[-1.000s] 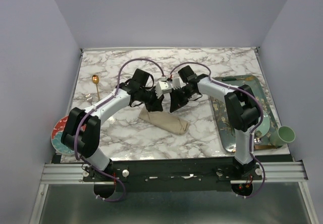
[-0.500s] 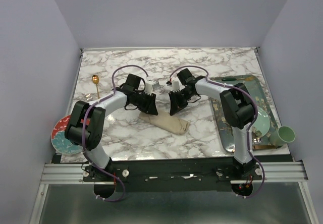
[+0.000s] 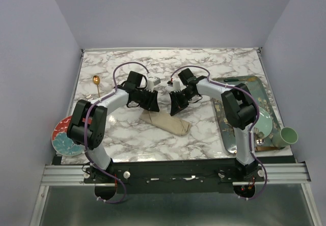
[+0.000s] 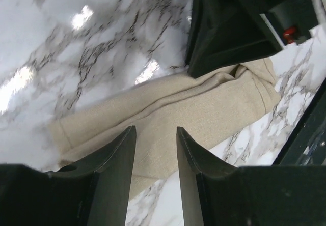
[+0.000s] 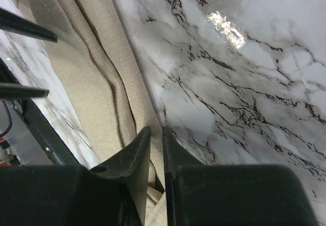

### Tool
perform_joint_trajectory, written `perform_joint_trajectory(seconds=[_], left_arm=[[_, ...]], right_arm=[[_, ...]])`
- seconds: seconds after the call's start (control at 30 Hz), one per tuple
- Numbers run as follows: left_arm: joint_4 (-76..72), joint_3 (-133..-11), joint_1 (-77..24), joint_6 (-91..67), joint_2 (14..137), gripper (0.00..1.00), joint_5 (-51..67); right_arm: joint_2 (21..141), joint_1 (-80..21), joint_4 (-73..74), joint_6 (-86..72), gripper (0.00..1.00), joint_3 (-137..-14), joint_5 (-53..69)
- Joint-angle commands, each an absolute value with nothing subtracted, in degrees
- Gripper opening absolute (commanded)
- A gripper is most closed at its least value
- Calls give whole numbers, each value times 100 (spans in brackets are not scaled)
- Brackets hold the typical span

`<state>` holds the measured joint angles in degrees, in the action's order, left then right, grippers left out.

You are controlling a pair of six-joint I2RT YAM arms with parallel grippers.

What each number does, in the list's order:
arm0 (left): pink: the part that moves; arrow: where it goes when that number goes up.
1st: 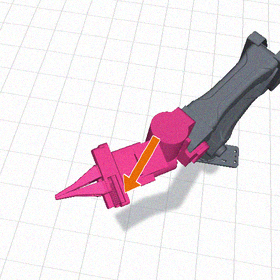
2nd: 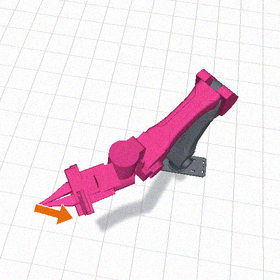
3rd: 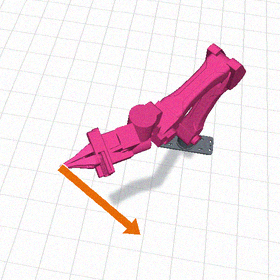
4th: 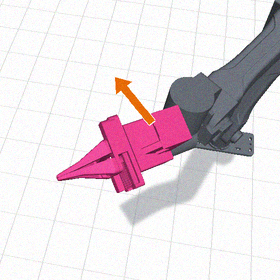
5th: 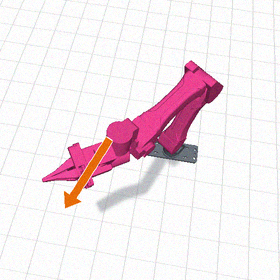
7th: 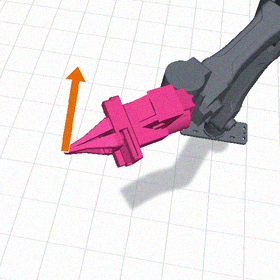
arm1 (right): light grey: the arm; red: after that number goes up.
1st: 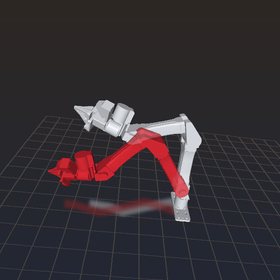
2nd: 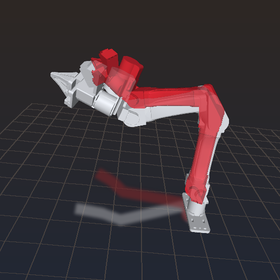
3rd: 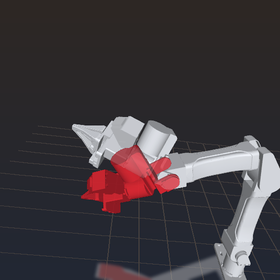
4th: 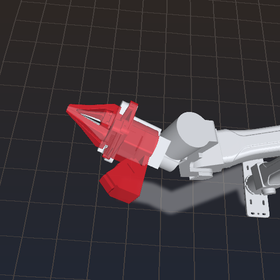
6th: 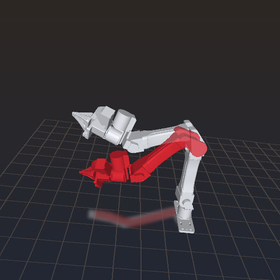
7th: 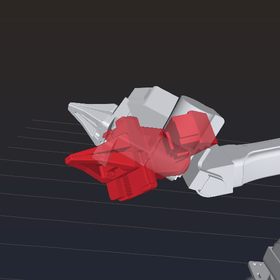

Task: Fold the napkin into a case and place the utensils inside
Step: Smooth out the smaller rectangle-folded napkin at the center of the board.

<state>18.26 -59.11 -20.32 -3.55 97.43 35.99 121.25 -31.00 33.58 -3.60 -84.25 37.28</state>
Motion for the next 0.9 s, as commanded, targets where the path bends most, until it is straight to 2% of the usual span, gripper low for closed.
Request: perform_joint_trajectory(seconds=[0.0,0.2,0.4,0.87], left_arm=[[2021,-6319,-2293,1306,9826,47,4262],[3567,-7240,-2549,3716,10493,49,4193],[4113,-7216,-2610,5217,10503,49,4175],[4333,-7084,-2672,7066,10538,48,3929]], right_arm=[[12278,-3111,3366,-360,23,-8587,3902],[12296,-3120,3358,-396,23,-8569,3938],[12287,-3120,3366,-431,22,-8534,3946],[12357,-3111,3357,-431,16,-8525,4104]])
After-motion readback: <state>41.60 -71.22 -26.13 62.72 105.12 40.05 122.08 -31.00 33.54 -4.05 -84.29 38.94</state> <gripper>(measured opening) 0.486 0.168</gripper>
